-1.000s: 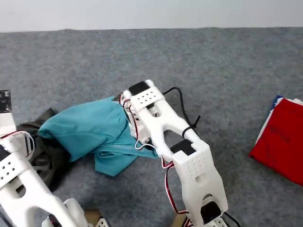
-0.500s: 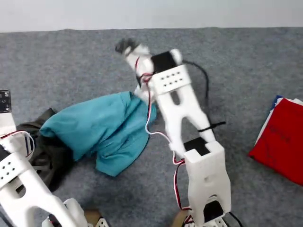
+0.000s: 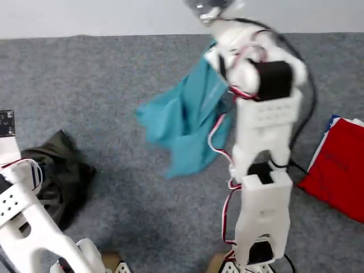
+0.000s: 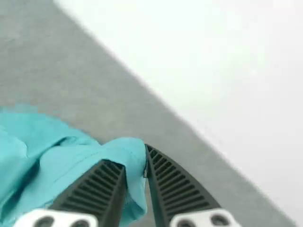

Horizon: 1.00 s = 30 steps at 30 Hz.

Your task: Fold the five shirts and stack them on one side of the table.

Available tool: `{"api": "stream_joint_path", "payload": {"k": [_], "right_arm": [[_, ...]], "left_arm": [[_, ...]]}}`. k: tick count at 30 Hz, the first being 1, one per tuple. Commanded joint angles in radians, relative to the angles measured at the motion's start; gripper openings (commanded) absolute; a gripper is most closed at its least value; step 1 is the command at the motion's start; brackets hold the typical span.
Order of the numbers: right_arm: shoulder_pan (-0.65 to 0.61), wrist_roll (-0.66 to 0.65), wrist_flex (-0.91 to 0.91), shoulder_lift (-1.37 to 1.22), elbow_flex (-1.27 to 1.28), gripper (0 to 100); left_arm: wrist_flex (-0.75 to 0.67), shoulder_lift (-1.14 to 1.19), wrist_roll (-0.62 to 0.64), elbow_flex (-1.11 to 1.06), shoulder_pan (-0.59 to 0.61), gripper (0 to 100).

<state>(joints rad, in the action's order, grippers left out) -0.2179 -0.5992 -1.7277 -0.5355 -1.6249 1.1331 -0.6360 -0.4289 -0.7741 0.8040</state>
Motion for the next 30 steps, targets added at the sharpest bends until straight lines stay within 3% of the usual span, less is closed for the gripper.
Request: {"api": "stream_joint_path", "payload": {"k": [1, 7, 11, 16, 21, 27, 30], "right_arm": [[0.071, -0.037, 0.050, 0.119, -0.055, 1.0], [0.030, -0.077, 0.038, 0.173, -0.055, 1.0], [-0.168, -0.051, -0.074, 0.142, -0.003, 1.0], [-0.401, 0.043, -0.051, 0.079, 0.204, 1.0], [-0.510, 0.046, -0.035, -0.039, 0.354, 1.8], [-0.530, 0.193, -0.067, -0.124, 0.388, 23.1], [-0.530, 0.224, -0.068, -0.101, 0.388, 24.6]], "left_arm": [[0.011, -0.021, -0.006, 0.007, 0.006, 22], [0.014, -0.021, -0.005, 0.004, 0.006, 22], [0.029, -0.021, -0.005, -0.022, 0.000, 22], [0.032, -0.021, -0.005, -0.042, 0.006, 22], [0.046, -0.021, -0.005, -0.039, 0.006, 22], [0.046, -0.021, -0.005, -0.039, 0.006, 22], [0.046, -0.021, -0.005, -0.039, 0.005, 22]]}}
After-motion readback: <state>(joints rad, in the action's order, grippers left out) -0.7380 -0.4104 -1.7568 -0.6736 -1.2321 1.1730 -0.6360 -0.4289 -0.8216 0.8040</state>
